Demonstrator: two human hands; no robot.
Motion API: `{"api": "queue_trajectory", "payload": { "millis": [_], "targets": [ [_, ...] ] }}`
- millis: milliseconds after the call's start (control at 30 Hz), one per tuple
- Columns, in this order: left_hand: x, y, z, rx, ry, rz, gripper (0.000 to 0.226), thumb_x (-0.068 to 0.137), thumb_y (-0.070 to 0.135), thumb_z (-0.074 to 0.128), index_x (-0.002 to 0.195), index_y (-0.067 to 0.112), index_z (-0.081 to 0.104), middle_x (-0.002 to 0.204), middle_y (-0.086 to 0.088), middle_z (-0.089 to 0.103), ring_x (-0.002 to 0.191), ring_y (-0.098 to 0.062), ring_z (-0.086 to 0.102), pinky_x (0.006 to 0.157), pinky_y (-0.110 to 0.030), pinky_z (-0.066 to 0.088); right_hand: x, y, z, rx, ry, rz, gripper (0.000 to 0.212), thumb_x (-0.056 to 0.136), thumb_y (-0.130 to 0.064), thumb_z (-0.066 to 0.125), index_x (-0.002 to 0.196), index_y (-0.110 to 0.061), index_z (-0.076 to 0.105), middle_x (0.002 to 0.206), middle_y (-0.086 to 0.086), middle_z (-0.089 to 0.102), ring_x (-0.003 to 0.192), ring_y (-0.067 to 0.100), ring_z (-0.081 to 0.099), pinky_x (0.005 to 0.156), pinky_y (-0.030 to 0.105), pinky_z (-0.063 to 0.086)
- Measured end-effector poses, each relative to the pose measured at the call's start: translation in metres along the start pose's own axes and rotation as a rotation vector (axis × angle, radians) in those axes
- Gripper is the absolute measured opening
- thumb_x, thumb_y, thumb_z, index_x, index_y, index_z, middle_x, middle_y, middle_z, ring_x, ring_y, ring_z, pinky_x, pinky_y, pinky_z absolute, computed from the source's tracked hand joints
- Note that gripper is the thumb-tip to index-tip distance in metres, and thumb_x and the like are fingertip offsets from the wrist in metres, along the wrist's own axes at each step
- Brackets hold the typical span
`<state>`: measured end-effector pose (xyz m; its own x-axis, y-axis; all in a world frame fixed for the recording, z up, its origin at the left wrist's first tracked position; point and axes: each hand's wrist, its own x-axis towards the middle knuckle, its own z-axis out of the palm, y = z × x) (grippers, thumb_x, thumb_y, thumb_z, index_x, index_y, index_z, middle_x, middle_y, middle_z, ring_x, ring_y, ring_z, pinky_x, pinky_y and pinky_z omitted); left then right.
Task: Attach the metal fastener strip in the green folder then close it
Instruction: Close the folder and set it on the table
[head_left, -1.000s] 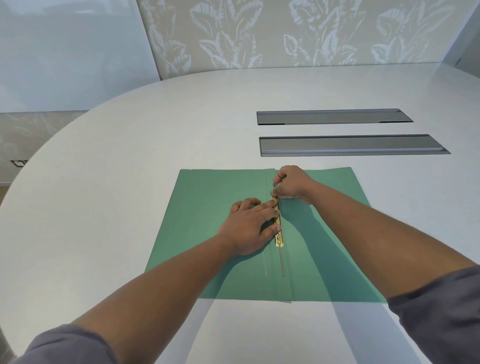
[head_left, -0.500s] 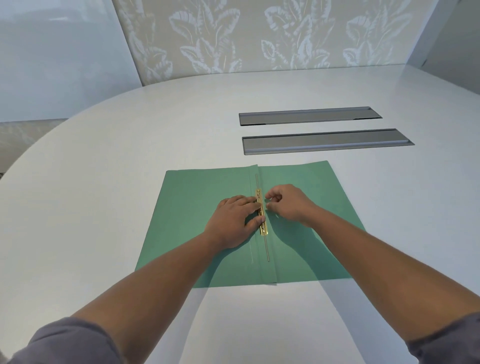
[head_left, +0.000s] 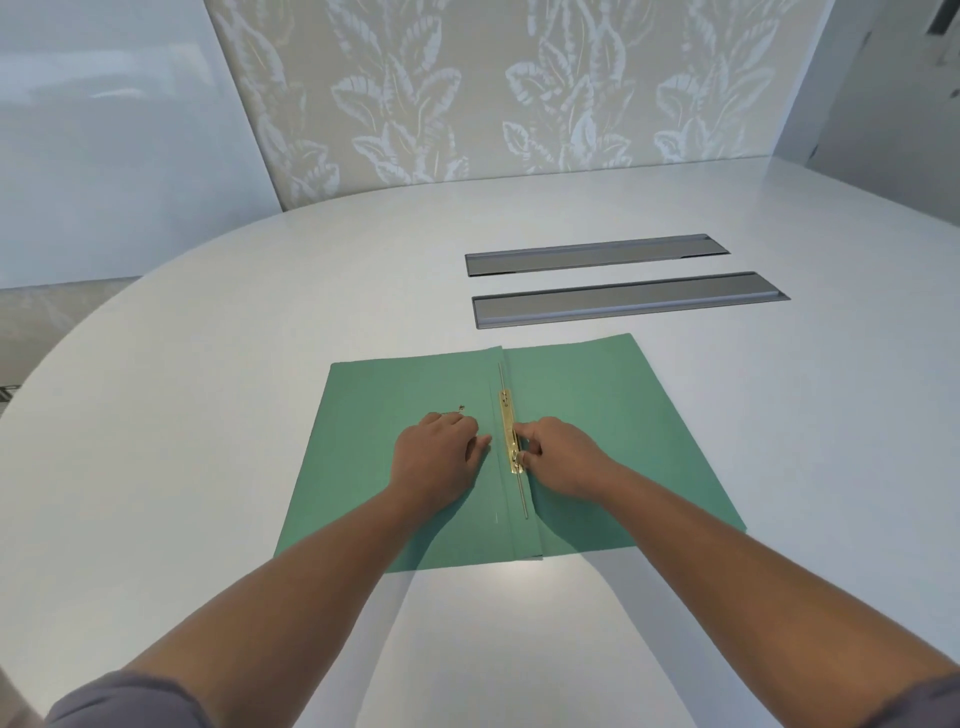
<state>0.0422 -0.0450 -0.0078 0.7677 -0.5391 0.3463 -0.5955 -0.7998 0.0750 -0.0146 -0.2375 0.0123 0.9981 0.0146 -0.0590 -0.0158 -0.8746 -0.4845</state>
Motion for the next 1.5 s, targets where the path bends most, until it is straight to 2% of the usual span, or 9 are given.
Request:
{"api": "queue_trajectory", "payload": {
  "millis": [167,267,467,800,933,1033,1233,1400,1500],
  "targets": [
    [-0.015,-0.038,-0.009,-0.047,-0.096,-0.373,0.037,0.093,0.060,0.047,0.095,0.025,0.060,0.104,0.004,0.064,0.104,-0.027,0.056,0.077,-0.038,0.044,-0.003,-0.002,0.001,-0.029,-0.013,0.015,0.011,0.099,-0.021,0.058,0.097,-0.011,0.063,0.070,0.001,0.049,0.071,0.027,0.059,0.060,0.030,0.041],
    [-0.023,-0.061,-0.016,-0.089,-0.140,-0.577,0.045,0.090,0.064,0.048,0.111,0.026,0.059,0.121,0.002,0.060,0.115,-0.030,0.050,0.089,-0.045,0.038,-0.003,-0.003,0.002,-0.034,-0.016,0.015,0.015,0.099,-0.020,0.057,0.108,-0.010,0.065,0.074,0.003,0.053,0.074,0.028,0.061,0.067,0.036,0.051],
    [-0.027,-0.091,-0.032,-0.139,-0.289,-1.009,0.093,0.061,0.085,0.058,0.130,0.024,0.044,0.126,-0.007,0.046,0.123,-0.034,0.039,0.093,-0.051,0.034,-0.005,-0.005,0.000,-0.042,-0.029,0.021,0.015,0.100,-0.018,0.056,0.108,-0.009,0.064,0.081,0.008,0.057,0.077,0.028,0.060,0.072,0.038,0.053],
    [-0.017,-0.119,-0.062,-0.508,-0.273,-1.188,0.072,0.058,0.029,0.099,0.109,0.000,0.057,0.110,-0.019,0.065,0.094,-0.037,0.065,0.086,-0.043,0.057,-0.008,-0.006,-0.003,0.019,-0.022,0.030,0.017,0.098,-0.015,0.058,0.112,-0.012,0.068,0.074,-0.003,0.049,0.079,0.025,0.056,0.071,0.035,0.047],
    [-0.013,-0.136,-0.076,-0.787,-0.255,-1.195,0.046,0.080,0.005,0.085,0.114,-0.012,0.059,0.120,-0.023,0.063,0.103,-0.037,0.066,0.085,-0.045,0.056,-0.010,-0.006,0.000,0.052,0.000,0.034,0.028,0.098,-0.011,0.058,0.124,-0.013,0.066,0.070,-0.009,0.047,0.076,0.021,0.054,0.070,0.034,0.047],
    [0.002,-0.133,-0.103,-0.822,-0.362,-1.141,0.018,0.099,0.010,0.064,0.104,-0.005,0.055,0.096,-0.018,0.060,0.071,-0.030,0.060,0.063,-0.039,0.049,-0.010,-0.006,0.002,0.068,0.005,0.040,0.026,0.098,-0.010,0.057,0.121,-0.015,0.068,0.071,-0.011,0.046,0.076,0.020,0.052,0.068,0.032,0.045],
    [0.046,-0.106,-0.166,-0.811,-0.304,-0.904,0.012,0.101,0.004,0.057,0.089,0.001,0.056,0.077,-0.015,0.058,0.061,-0.026,0.055,0.046,-0.030,0.047,-0.010,-0.012,0.004,0.108,-0.007,0.052,0.026,0.097,-0.015,0.060,0.121,-0.018,0.068,0.078,-0.011,0.052,0.082,0.019,0.053,0.071,0.029,0.042],
    [0.064,-0.069,-0.191,-1.073,-0.251,-0.836,0.021,0.099,0.011,0.055,0.114,0.000,0.063,0.097,-0.017,0.071,0.076,-0.030,0.068,0.070,-0.041,0.058,-0.010,-0.017,0.009,0.178,-0.037,0.049,0.026,0.097,-0.020,0.062,0.121,-0.023,0.072,0.073,-0.013,0.056,0.069,0.008,0.050,0.060,0.024,0.038],
    [0.070,-0.042,-0.195,-1.168,-0.209,-0.728,0.032,0.098,0.034,0.060,0.114,0.008,0.069,0.104,-0.013,0.073,0.082,-0.026,0.064,0.084,-0.040,0.059,-0.012,-0.016,0.003,0.302,-0.044,0.079,0.027,0.100,-0.020,0.056,0.123,-0.017,0.071,0.094,-0.008,0.069,0.083,0.011,0.059,0.076,0.027,0.046]
  ]
}}
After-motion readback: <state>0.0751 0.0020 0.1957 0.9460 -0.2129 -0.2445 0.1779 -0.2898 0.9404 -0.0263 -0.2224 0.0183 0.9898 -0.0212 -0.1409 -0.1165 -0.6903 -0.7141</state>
